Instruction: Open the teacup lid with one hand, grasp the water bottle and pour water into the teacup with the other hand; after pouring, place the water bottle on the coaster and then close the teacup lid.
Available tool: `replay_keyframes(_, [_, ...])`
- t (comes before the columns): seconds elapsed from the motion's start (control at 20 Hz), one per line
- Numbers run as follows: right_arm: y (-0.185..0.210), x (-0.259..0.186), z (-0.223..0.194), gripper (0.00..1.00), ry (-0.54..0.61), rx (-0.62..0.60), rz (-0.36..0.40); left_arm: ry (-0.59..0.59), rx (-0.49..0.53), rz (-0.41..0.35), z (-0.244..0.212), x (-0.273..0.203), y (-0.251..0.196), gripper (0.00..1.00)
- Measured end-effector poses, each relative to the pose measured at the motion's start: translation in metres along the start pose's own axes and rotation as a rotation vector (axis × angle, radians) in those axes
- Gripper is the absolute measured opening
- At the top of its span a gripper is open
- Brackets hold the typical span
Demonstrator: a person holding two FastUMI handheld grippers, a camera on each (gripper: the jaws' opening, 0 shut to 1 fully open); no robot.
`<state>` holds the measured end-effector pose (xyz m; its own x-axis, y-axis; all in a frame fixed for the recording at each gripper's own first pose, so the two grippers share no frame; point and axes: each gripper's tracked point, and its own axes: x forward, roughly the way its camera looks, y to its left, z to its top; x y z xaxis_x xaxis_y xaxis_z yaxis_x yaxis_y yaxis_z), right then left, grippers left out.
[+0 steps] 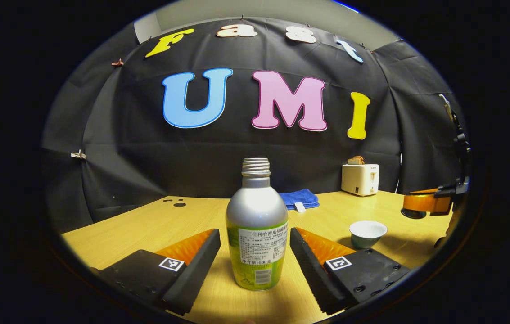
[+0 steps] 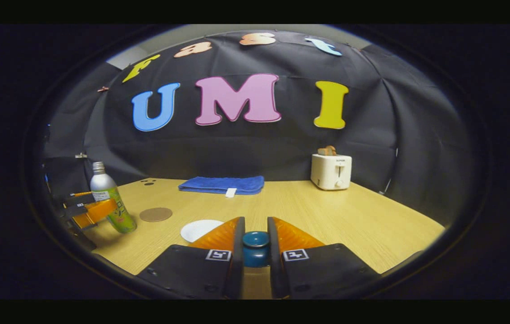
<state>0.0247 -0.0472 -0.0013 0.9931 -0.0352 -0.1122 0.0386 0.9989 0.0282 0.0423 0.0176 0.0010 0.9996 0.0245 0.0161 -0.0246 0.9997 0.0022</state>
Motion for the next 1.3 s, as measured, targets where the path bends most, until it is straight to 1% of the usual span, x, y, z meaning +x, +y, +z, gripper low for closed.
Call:
replay_keyframes(0.05, [-0.004, 0.000, -0.005, 0.31, 0.008, 0.016, -0.004, 0.001, 0.000, 0.001, -0.001, 0.004, 0.000, 0.98])
replay_keyframes(0.15, [-0.006, 0.001, -0.012, 0.24, 0.020, 0.038, -0.006, 0.001, 0.000, -0.002, 0.000, 0.010, 0.000, 0.98])
replay_keyframes(0.2, [-0.006, 0.002, -0.010, 0.24, 0.008, 0.043, 0.000, -0.001, 0.001, -0.003, 0.000, 0.013, 0.000, 0.98])
replay_keyframes(0.25, [-0.005, 0.000, -0.009, 0.27, -0.003, 0.041, 0.002, 0.001, 0.000, -0.002, -0.001, 0.016, 0.001, 0.98])
replay_keyframes(0.35, [-0.002, -0.001, -0.010, 0.27, -0.004, 0.026, 0.007, -0.001, 0.000, 0.000, 0.000, 0.020, 0.002, 0.98])
replay_keyframes(0.4, [-0.001, -0.002, -0.007, 0.24, -0.016, 0.019, 0.011, 0.000, 0.001, -0.003, 0.001, 0.020, 0.002, 0.96])
replay_keyframes(0.45, [0.001, -0.003, -0.006, 0.27, -0.024, 0.017, 0.015, 0.001, 0.002, -0.006, 0.000, 0.022, 0.001, 0.93])
replay_keyframes(0.5, [0.001, -0.002, -0.006, 0.31, -0.033, 0.014, 0.016, 0.000, 0.001, -0.006, 0.000, 0.023, 0.001, 0.84])
replay_keyframes(0.55, [0.001, -0.003, -0.005, 0.27, -0.040, 0.010, 0.017, 0.001, 0.002, -0.006, -0.001, 0.022, 0.001, 0.84])
replay_keyframes(0.6, [0.002, -0.005, -0.004, 0.27, -0.050, 0.007, 0.017, 0.002, 0.005, -0.003, 0.000, 0.022, 0.000, 0.83])
replay_keyframes(0.65, [0.002, -0.006, -0.002, 0.23, -0.063, 0.002, 0.017, 0.004, 0.010, -0.001, 0.000, 0.021, 0.000, 0.82])
replay_keyframes(0.7, [0.002, -0.008, 0.000, 0.31, -0.079, -0.004, 0.017, 0.003, 0.021, -0.009, 0.001, 0.020, -0.002, 0.81])
replay_keyframes(0.8, [0.004, -0.011, 0.003, 0.23, -0.109, -0.023, 0.015, 0.003, 0.077, -0.030, 0.000, 0.023, -0.011, 0.80])
replay_keyframes(0.9, [0.005, -0.011, 0.005, 0.31, -0.126, -0.034, 0.015, 0.003, 0.164, -0.044, 0.003, 0.027, -0.021, 0.79])
replay_keyframes(0.95, [0.003, -0.010, 0.006, 0.23, -0.130, -0.031, 0.013, 0.006, 0.209, -0.058, 0.003, 0.028, -0.025, 0.79])
replay_keyframes(1.0, [0.002, -0.011, 0.005, 0.27, -0.130, -0.033, 0.010, 0.011, 0.246, -0.077, 0.003, 0.029, -0.031, 0.79])
replay_keyframes(1.15, [-0.002, -0.009, 0.005, 0.27, -0.132, -0.034, 0.009, 0.021, 0.346, -0.131, 0.003, 0.037, -0.046, 0.79])
replay_keyframes(1.2, [-0.002, -0.010, 0.005, 0.23, -0.133, -0.032, 0.009, 0.026, 0.385, -0.137, 0.005, 0.039, -0.048, 0.79])
replay_keyframes(1.25, [-0.003, -0.010, 0.005, 0.24, -0.133, -0.032, 0.009, 0.029, 0.424, -0.144, 0.007, 0.042, -0.049, 0.79])
replay_keyframes(1.3, [-0.006, -0.008, 0.006, 0.27, -0.133, -0.033, 0.008, 0.029, 0.466, -0.152, 0.010, 0.044, -0.051, 0.79])
